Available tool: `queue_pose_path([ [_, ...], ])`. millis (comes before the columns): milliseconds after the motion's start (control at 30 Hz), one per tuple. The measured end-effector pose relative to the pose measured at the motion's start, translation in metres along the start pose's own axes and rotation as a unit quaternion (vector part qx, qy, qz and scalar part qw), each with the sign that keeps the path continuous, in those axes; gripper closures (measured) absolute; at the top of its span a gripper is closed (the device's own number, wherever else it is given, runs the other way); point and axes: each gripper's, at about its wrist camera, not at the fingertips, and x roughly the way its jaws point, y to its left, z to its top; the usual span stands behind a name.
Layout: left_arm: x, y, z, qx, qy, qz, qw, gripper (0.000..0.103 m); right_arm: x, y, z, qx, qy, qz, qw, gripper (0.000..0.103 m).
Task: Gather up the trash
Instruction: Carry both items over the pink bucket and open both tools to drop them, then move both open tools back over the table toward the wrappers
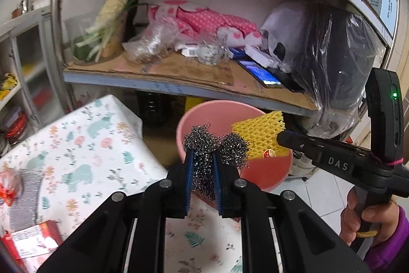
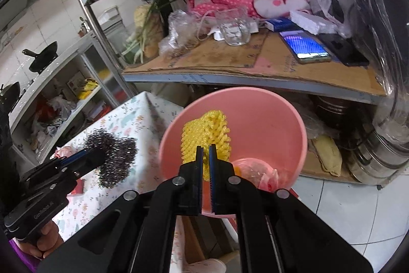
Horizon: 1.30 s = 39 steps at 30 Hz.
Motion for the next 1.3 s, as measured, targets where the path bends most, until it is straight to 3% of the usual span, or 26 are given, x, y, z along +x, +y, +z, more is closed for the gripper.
queue_pose_path([
  [333,0.047,-0.016,-0.007,0.009,0.043,-0.015,0.9989,0.089,0.015,-0.014,-0.008,0.012,0.022,-0.018,1.000,0.098],
  [667,0.071,-0.022,-0.012,0.014,0.061,-0.020,0.9978,0.087,0.022,-0.018,-0.012,0.016,0.032,-0.030,0.999,0.098],
  [1100,0.075,-0.020,-0.013,0.004,0.071,-0.021,0.9973,0.069,0.031,-0.024,-0.015,0.030,0.055,-0.040,0.997,0.097],
  [1300,0.069,-0.021,-0.014,0.007,0.066,-0.022,0.9975,0.062,0.030,-0.022,-0.015,0.028,0.053,-0.035,0.998,0.077],
])
